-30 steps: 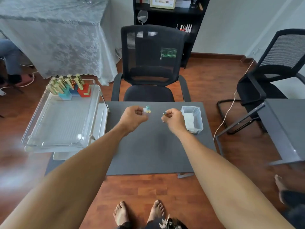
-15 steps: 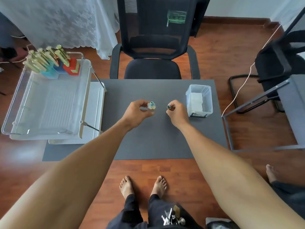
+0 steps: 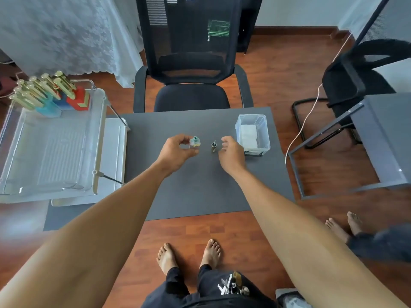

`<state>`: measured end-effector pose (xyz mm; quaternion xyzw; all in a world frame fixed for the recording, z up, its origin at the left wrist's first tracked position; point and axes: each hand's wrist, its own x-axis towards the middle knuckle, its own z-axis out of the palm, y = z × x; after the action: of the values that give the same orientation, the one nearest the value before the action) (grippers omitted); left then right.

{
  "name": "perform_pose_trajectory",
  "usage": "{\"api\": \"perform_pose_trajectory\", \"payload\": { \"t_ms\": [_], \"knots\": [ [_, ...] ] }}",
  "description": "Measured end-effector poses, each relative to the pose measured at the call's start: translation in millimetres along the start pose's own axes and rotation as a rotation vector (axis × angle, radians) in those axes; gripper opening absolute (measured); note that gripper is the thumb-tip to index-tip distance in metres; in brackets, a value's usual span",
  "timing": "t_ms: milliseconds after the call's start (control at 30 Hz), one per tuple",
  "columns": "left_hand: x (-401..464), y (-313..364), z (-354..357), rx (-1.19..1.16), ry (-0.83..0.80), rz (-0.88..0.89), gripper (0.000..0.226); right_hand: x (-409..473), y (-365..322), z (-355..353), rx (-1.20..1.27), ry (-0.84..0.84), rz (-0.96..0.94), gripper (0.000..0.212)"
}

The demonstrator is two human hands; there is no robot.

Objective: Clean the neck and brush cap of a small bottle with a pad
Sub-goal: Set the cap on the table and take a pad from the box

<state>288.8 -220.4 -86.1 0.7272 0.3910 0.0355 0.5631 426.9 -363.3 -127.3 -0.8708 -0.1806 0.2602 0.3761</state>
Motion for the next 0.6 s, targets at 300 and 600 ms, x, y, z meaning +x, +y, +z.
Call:
{"api": "perform_pose_trajectory", "payload": {
  "t_ms": [300, 600],
  "knots": [
    [8, 16, 7, -0.037, 0.056, 0.017, 0.033, 40, -11, -87, -0.055, 0.317, -0.1, 0.019],
    [11, 12, 17, -0.053, 0.06, -0.023, 0.029, 93, 21, -95, -0.538, -0.237, -0.15, 0.026]
  ]
}}
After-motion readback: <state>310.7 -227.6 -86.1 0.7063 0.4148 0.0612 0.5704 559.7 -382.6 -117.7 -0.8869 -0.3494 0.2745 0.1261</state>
